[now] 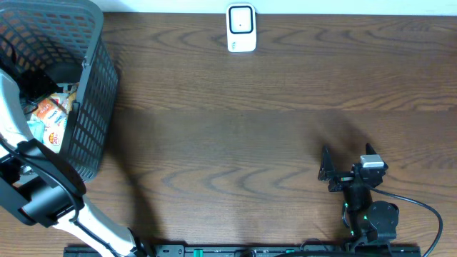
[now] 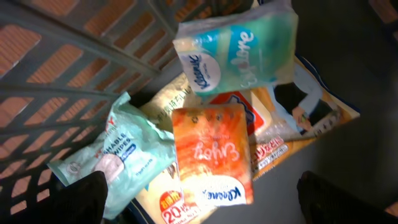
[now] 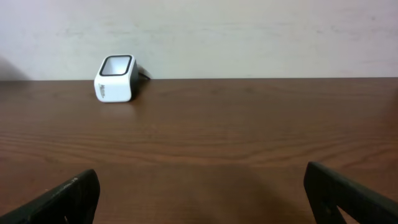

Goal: Scan the item barcode
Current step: 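Grasp the small orange snack box in the basket with the left gripper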

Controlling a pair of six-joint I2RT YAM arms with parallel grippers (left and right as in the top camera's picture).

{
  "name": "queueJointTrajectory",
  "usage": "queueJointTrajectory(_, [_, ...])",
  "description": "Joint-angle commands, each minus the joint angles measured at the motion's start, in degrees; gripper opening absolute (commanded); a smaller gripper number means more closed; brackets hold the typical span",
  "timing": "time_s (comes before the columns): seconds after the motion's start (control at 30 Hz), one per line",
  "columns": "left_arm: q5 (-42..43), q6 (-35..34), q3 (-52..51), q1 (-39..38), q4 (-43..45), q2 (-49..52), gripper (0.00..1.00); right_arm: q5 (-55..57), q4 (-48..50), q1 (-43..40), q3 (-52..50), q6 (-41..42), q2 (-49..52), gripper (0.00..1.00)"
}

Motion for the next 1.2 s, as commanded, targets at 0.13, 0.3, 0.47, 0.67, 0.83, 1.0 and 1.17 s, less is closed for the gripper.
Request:
queueJointTrajectory(0.13, [-2.05,-0.55,-0.2,-0.5,2.93,1.4,0.92,0.48,-0.22,-0.35,-0.15,-0.07,-0.07,0.99])
queueJointTrajectory(0.3, [-2.05,-0.55,-0.33,-2.34,2.75,1.97,0.8,0.48,-0.22,-0.35,-0.15,-0.07,-0.07,0.99])
queueJointTrajectory(0.47, [-2.86,-2.69,-1.44,-5.2,1.92,3.41,0.8,0.48,-0.22,-0.35,-0.15,-0.07,-0.07,0.99])
queueJointTrajectory(0.67, [-4.81,-8.59,-3.3,-5.7,1.81,6.1,0.79,0.48,-0.22,-0.35,-0.15,-0.07,-0.07,0.99])
queueJointTrajectory(0.83, [-8.76,-8.96,-3.3,-5.62,1.7,6.62,0.79,0.48,-0.22,-0.35,-0.15,-0.07,-0.07,0.99])
queueJointTrajectory(1.0, [-8.74,-8.96,-3.3,-5.62,1.75,6.62,0.72,0.48,-0.22,-0.35,-0.15,-0.07,-0.07,0.99])
queueJointTrajectory(1.17, [-8.76,-8.98,-3.5,-5.6,1.46,6.73,0.55,0.48,-0.22,-0.35,-0.15,-0.07,-0.07,0.99])
